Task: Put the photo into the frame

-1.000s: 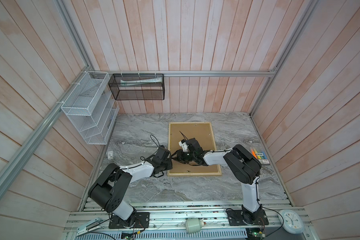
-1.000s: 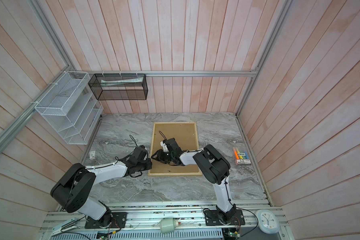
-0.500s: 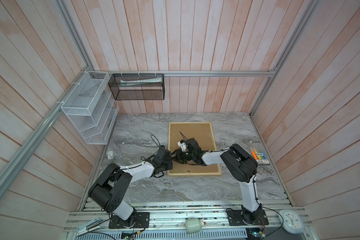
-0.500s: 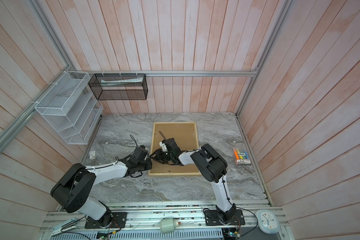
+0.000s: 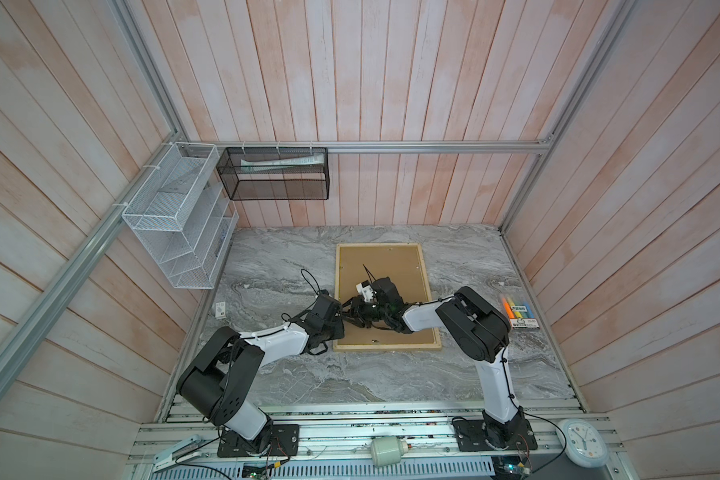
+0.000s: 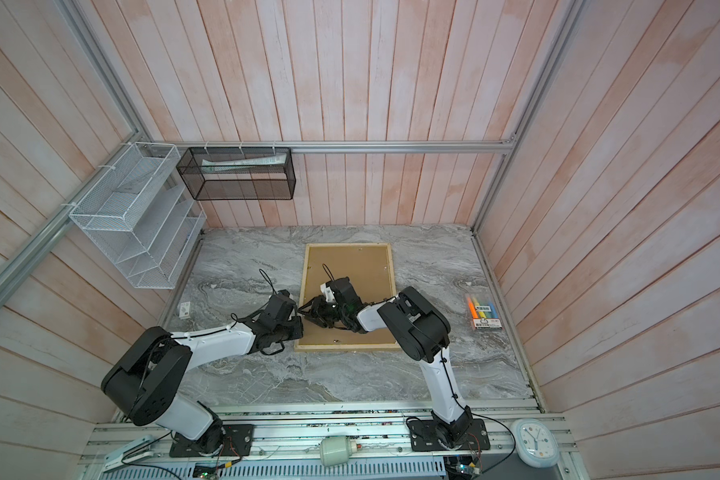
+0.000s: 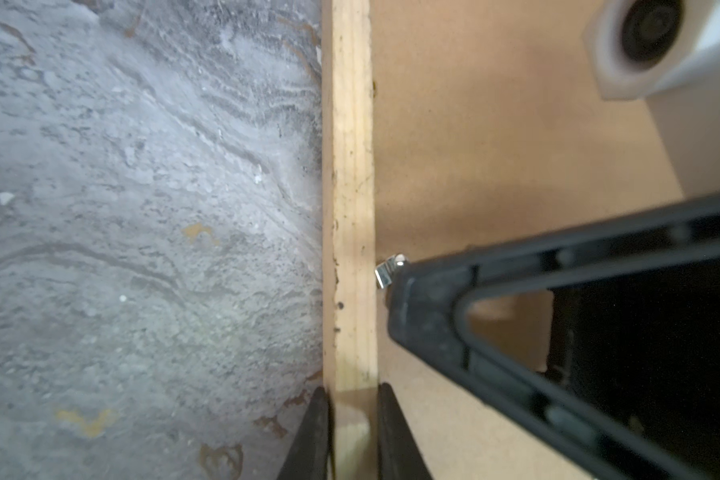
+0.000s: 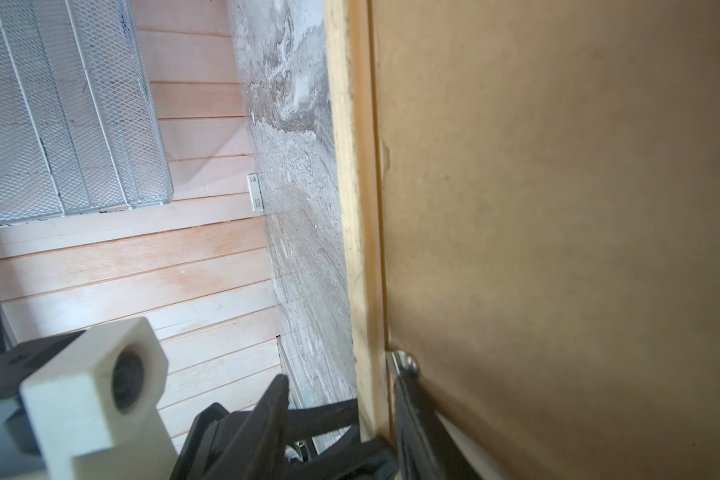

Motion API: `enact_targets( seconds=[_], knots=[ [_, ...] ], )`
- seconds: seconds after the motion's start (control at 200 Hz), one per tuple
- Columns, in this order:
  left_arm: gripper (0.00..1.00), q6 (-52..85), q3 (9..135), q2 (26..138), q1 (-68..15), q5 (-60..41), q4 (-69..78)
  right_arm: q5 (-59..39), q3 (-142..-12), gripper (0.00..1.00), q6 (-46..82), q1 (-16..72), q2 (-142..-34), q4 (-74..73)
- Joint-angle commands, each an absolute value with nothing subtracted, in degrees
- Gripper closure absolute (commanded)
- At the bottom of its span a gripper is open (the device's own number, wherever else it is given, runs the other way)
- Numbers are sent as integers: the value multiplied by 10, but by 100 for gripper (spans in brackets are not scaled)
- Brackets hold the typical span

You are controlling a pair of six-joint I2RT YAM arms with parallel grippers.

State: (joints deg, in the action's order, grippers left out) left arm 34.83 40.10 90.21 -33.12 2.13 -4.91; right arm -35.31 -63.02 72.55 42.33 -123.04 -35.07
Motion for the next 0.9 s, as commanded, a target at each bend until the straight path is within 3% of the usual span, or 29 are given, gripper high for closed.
enact_targets(
  seconds=[0.0, 0.43, 0.895],
  knots=[
    [84, 339, 390, 913, -342, -32, -48, -326, -619, 56, 765, 434, -1278, -347],
    [85, 324, 378, 927, -343, -134, 21, -265, -621, 56, 851, 443, -1283, -382],
    [85, 331, 379, 933, -336, -116, 23, -263, -618, 56, 830, 463, -1259, -340]
  ],
)
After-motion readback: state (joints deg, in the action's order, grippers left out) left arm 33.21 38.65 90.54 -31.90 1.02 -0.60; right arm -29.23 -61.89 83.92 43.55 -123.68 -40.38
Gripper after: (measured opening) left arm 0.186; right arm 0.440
